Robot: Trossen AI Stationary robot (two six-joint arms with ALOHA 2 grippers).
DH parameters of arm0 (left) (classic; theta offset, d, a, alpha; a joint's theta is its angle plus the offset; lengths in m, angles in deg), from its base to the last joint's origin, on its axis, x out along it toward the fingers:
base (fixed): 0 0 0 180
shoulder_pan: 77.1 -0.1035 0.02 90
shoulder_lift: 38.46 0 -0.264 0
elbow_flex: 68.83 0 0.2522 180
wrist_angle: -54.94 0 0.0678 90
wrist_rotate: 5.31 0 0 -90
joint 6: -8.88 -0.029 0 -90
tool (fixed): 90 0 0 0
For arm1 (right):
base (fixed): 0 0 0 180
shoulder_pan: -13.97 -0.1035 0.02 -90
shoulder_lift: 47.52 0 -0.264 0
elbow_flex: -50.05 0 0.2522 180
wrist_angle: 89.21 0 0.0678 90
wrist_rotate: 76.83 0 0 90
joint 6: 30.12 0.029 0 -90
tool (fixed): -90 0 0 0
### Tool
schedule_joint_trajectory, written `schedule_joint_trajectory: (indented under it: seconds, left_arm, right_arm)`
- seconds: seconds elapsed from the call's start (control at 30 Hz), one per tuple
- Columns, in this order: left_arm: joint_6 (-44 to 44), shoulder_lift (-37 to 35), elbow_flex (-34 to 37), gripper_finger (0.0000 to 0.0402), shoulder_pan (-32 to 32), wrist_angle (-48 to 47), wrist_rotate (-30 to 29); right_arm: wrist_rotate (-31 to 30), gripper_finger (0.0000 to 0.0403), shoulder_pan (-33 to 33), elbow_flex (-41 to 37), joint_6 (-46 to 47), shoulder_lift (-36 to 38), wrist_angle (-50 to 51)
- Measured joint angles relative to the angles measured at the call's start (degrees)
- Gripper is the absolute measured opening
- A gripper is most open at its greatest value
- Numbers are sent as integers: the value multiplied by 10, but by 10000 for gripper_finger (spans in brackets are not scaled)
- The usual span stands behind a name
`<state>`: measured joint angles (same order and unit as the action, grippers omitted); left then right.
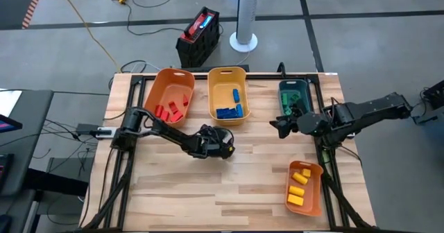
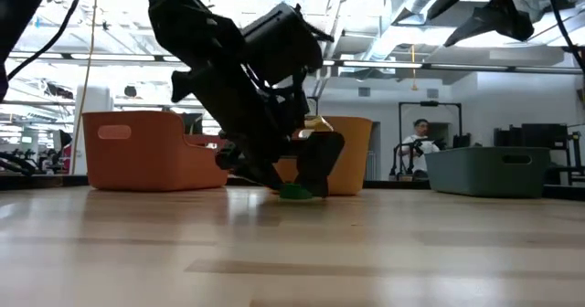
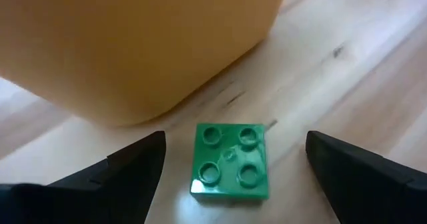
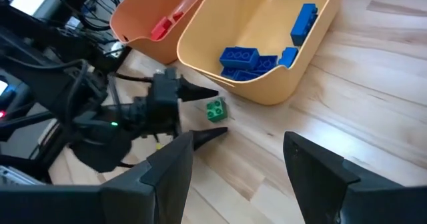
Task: Sort blocks
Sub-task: Put the green game piece into the blue bin
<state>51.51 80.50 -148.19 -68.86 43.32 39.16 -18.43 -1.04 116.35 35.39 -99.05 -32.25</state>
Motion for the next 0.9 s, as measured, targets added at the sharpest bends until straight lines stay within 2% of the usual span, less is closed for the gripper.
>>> schedule_joint_trajectory:
  seconds: [0.2,0.3,0.43,0.7,0.9]
  left_arm:
    - [-17,1,1,355,-23,18,45]
    - [-31,1,1,340,-31,25,52]
    - [-46,0,0,291,-39,28,87]
    - [-40,-2,-1,133,-38,10,125]
    - [-56,-40,1,132,-29,-4,175]
  right_arm:
    - [0,244,0,0,0,0,-21]
    - [0,244,0,0,0,0,-26]
    - [0,244,0,0,0,-2,-30]
    - [0,244,0,0,0,-2,-36]
    - [25,244,0,0,-11,-2,-27]
